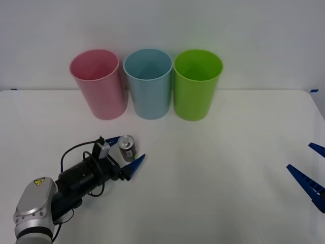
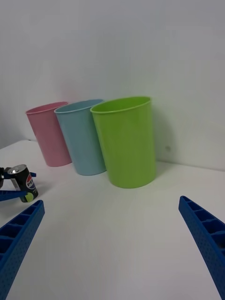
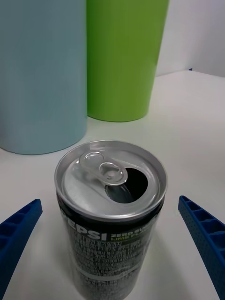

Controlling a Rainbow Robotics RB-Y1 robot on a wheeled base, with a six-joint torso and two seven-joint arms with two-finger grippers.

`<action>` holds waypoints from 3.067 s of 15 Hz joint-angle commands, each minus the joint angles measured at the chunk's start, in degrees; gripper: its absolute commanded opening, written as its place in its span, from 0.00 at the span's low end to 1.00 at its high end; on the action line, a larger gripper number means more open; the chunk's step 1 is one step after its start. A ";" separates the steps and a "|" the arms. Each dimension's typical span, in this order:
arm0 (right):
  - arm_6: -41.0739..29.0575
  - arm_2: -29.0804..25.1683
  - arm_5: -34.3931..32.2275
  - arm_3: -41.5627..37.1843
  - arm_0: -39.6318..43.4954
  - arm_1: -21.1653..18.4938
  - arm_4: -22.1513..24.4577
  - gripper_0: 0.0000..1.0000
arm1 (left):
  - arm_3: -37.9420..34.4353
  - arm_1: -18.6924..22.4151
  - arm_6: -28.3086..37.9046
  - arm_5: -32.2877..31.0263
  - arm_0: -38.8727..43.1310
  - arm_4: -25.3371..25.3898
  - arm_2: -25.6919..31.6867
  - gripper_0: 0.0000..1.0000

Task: Grasp the object on the table and drop it into the matching bin: aluminum can to the light blue bin, PET bottle to the pink bin.

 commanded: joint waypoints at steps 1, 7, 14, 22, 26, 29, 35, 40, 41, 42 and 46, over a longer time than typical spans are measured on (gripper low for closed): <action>0.00 0.00 0.00 0.00 0.00 0.00 0.00 1.00 | 0.10 -0.43 -0.08 0.45 -0.08 -0.42 -0.10 1.00; 0.00 0.00 0.00 0.00 0.00 0.00 0.00 1.00 | 0.10 -0.52 -0.16 0.71 -0.17 -0.34 -0.01 1.00; 0.00 0.00 0.00 0.00 0.00 0.00 0.00 1.00 | 0.10 -0.52 -0.96 0.97 -0.26 -0.42 0.17 0.00; 0.00 0.00 0.00 0.00 0.00 0.00 0.00 1.00 | -0.16 -0.08 -0.69 -0.17 0.80 0.54 1.13 0.00; 0.00 0.00 0.00 0.00 0.00 0.00 0.00 1.00 | -8.16 2.03 1.33 -0.52 6.07 3.27 0.52 0.00; 0.00 0.00 0.00 0.00 0.00 0.00 0.00 1.00 | -12.82 4.67 2.30 -0.52 9.85 8.54 -1.24 0.00; 0.00 0.00 0.00 0.00 0.00 0.00 0.00 1.00 | -25.91 5.19 7.13 0.62 16.79 15.13 -1.15 0.00; 0.00 0.00 0.00 0.00 0.00 0.00 0.00 1.00 | -37.08 7.48 16.89 2.47 20.75 19.09 -1.24 0.00; 0.00 0.00 0.00 0.00 0.00 0.00 0.00 1.00 | -38.83 8.53 19.52 3.17 20.66 19.70 -1.33 0.00; 0.00 0.00 0.00 0.00 0.00 0.00 0.00 1.00 | -39.36 9.15 20.49 3.61 20.13 20.58 -1.42 0.00; 0.00 0.00 0.00 0.00 0.00 0.00 0.00 1.00 | -40.24 12.40 21.81 11.08 14.15 22.52 -3.79 0.00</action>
